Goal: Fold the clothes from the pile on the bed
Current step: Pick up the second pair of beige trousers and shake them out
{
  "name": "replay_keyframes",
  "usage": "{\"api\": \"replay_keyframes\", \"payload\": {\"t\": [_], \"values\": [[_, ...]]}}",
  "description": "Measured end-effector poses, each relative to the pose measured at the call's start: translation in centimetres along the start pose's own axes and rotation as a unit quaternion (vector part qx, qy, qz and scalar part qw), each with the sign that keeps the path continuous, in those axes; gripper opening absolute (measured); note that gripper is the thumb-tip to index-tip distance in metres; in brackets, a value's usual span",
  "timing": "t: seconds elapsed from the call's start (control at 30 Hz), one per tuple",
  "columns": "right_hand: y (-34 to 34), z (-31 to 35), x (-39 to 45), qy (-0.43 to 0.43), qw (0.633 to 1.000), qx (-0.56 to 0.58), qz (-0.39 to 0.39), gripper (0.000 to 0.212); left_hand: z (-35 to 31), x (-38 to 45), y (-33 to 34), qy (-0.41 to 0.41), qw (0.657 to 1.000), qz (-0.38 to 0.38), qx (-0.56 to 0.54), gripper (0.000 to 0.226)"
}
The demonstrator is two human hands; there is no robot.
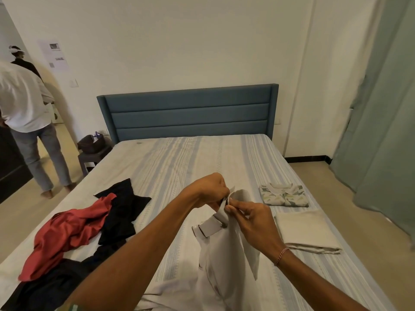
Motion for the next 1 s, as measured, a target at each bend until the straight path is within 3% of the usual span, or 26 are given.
{"api": "replay_keyframes", "payload": {"t": [0.2, 0.33, 0.43, 0.5, 0.57, 0.63, 0.77, 0.87, 1.0], "values": [[-0.7, -0.2, 0.8, 0.002, 0.999, 0.025, -0.027, 0.037, -0.1, 0.0, 0.5, 0.023, 0.999, -0.01, 0.046, 0.033], [-1.0, -0.7, 1.5, 0.022, 0.999, 0.019, -0.046, 0.026, -0.2, 0.2, 1.1, 0.046, 0.997, -0.013, 0.059, 0.052], [-1.4, -1.1, 2.3, 0.019, 0.999, -0.006, -0.033, 0.039, -0.1, -0.1, 0.7, 0.094, 0.994, 0.023, 0.051, 0.044], [-2.3, -1.8, 3.0, 0.027, 0.999, 0.032, 0.026, 0.054, 0.2, -0.3, -0.1, 0.127, 0.99, 0.038, 0.049, 0.036], [-3.4, -2.5, 3.8, 0.029, 0.992, 0.063, 0.109, 0.05, 0.5, -0.2, -0.8, 0.152, 0.986, 0.029, 0.057, 0.031], [-4.4, -2.3, 4.6, -0.011, 0.985, 0.017, 0.17, 0.039, 0.6, -0.1, -1.4, 0.172, 0.982, 0.017, 0.072, 0.026], [-5.8, -0.7, 6.7, -0.119, 0.96, -0.126, 0.22, 0.041, 1.1, 0.0, -2.5, 0.213, 0.958, 0.041, 0.187, 0.026], [-6.5, 0.3, 8.1, -0.146, 0.944, -0.153, 0.254, 0.038, 2.4, 0.2, -3.6, 0.183, 0.951, 0.088, 0.231, 0.029], [-8.5, 1.3, 9.9, -0.115, 0.924, -0.165, 0.325, 0.034, 4.4, -0.3, -5.2, 0.12, 0.956, 0.121, 0.237, 0.039]]}}
Point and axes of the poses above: each hand's wrist, its own x-axis towards the middle knuckle, its own y-axis out of the palm, z = x × y, the point moved 1 cm from there along x, towards the middle knuckle, and after that the axes turned 4 degrees about x, right-handed, at the moved point
